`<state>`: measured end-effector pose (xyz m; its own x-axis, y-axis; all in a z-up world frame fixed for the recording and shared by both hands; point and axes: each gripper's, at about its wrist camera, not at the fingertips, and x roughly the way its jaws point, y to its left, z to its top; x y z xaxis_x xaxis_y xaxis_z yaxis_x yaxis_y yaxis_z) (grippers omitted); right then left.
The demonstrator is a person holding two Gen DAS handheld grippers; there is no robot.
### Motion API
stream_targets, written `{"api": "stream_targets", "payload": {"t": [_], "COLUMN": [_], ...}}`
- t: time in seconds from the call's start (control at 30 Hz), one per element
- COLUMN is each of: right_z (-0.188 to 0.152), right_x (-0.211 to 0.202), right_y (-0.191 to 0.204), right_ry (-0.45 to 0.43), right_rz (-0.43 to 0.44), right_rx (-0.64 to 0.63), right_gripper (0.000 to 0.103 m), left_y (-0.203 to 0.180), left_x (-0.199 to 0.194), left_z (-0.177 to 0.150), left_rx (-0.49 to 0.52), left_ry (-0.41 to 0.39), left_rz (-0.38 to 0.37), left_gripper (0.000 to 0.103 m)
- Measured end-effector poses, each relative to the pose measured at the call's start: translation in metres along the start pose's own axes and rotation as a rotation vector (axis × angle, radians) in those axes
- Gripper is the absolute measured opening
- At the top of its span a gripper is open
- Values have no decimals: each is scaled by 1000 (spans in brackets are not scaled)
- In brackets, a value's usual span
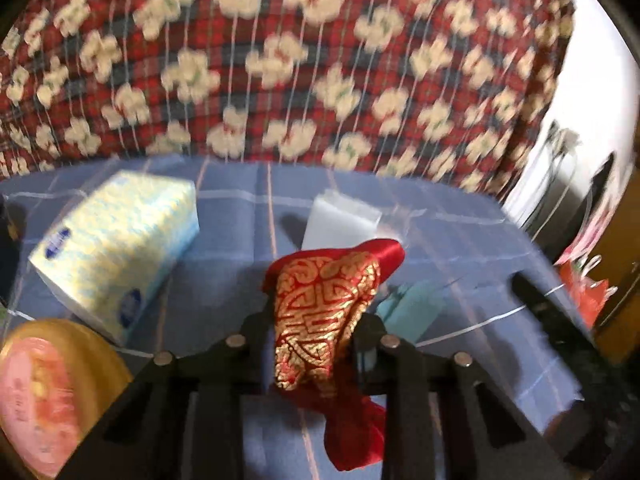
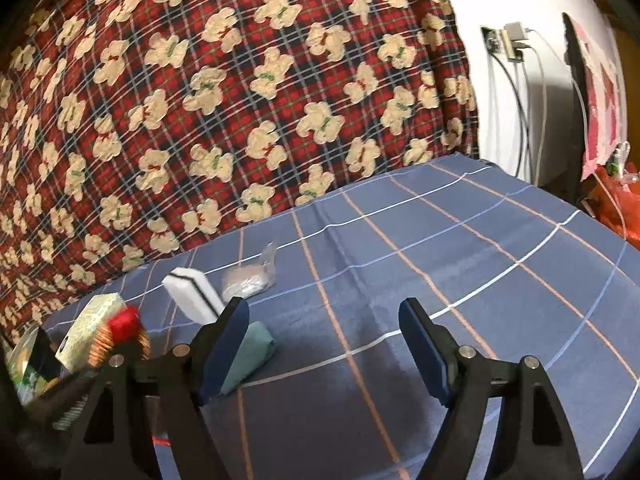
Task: Organize soft objects
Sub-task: 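Grasp the red-gold pouch with the left gripper while the right grasps the teal cloth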
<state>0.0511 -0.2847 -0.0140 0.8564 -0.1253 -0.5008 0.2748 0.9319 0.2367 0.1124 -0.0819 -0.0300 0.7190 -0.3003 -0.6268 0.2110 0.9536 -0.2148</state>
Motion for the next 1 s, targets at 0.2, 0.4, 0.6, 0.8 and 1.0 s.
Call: {"api": "stream_targets", "payload": {"t": [0.2,0.4,0.6,0.8,1.0], "right_z": [-5,-10,-14,-13,-10], "right_x": [18,49,79,79,37], "right_y": [26,52,71,72,67], "right_ry": [112,269,320,327,132], "right_rz": [61,55,-38,-24,101], "right_rx": [-84,-88,-121,-152,-120], "right_gripper": [78,66,44,16,12], "left_y": [4,16,20,26,26], "left_x": [-48,-61,-68,-69,-68], "left_z": [-2,-3,-3,-2,-3], "left_rx": [63,52,52,53,56], "left_ry": [-188,-231,-261,-261,-250], "left_rz": [32,15,11,31,32], "left_gripper": [28,28,28,28,28]}}
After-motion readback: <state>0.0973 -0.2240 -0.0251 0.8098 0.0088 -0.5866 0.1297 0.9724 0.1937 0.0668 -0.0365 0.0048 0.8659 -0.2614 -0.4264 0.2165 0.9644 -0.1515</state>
